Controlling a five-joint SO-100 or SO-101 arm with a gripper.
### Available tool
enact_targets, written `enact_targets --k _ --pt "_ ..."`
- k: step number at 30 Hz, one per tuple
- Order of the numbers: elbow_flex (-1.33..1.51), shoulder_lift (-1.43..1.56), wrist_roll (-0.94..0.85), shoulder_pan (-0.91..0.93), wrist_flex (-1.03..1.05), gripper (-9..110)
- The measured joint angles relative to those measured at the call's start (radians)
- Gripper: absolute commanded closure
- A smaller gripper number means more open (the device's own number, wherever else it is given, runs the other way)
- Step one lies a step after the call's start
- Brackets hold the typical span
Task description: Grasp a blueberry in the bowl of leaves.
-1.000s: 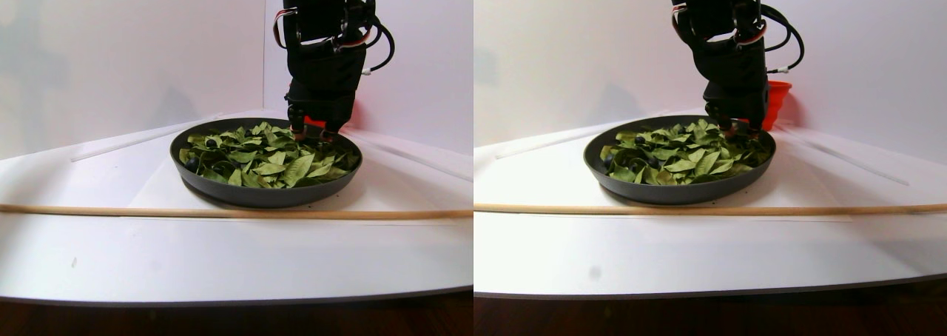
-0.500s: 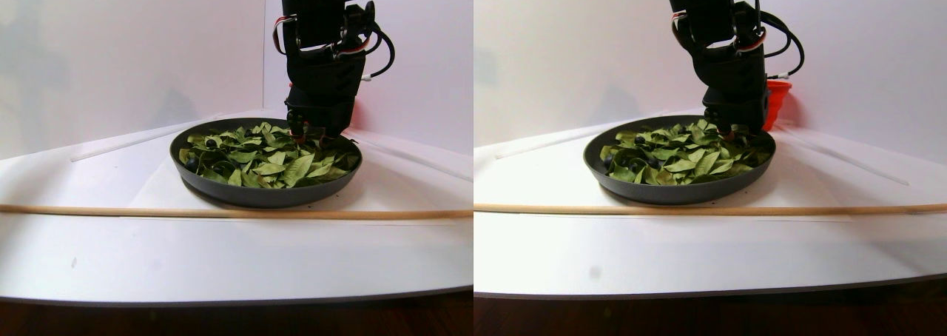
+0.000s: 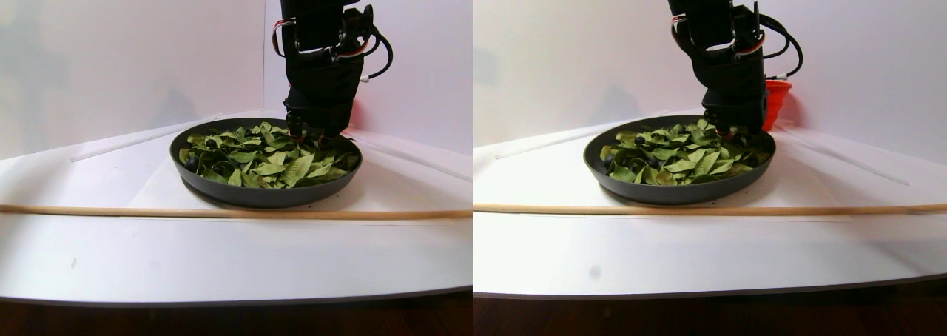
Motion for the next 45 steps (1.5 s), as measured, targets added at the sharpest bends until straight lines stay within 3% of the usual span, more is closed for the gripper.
enact_targets --k 45 --pt "0.063 0.029 -0.097 -0.009 -0.020 91"
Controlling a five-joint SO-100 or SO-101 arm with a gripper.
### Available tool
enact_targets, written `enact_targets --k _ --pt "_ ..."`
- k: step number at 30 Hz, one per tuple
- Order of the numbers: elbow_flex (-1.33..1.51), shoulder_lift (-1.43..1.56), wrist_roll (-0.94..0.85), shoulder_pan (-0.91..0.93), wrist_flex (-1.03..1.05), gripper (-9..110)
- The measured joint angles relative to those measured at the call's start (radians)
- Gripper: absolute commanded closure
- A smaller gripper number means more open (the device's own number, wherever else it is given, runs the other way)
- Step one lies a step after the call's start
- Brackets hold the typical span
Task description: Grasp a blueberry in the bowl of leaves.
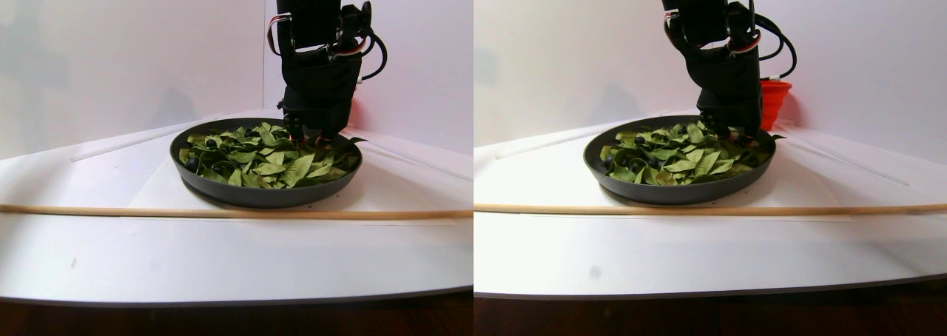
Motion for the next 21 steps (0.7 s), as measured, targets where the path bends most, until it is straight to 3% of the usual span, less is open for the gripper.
enact_targets --k 21 --pt "0.046 0.117 -0.014 0.006 0.026 92"
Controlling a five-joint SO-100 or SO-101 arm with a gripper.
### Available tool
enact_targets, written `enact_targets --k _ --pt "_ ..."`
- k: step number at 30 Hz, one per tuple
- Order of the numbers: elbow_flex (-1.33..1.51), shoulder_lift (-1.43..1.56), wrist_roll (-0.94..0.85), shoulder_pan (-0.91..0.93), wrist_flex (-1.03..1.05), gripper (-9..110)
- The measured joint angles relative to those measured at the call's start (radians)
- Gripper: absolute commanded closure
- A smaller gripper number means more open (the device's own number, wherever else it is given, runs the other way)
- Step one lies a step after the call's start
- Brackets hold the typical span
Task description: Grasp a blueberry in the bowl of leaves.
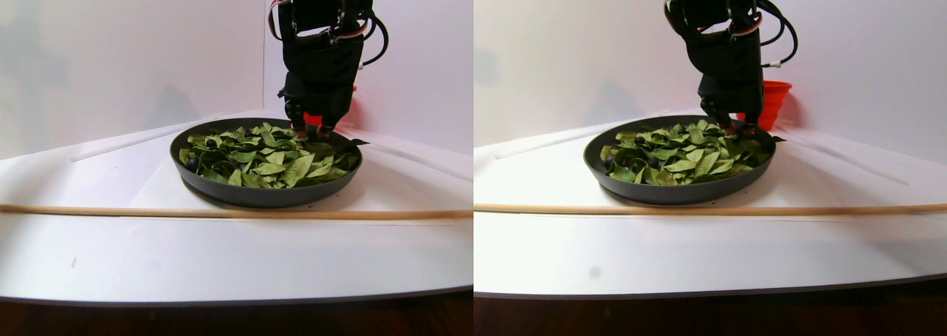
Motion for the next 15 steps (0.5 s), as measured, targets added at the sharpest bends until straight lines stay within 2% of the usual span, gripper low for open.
enact_targets --k 15 --pt "0.021 0.041 -0.018 0.003 0.015 92"
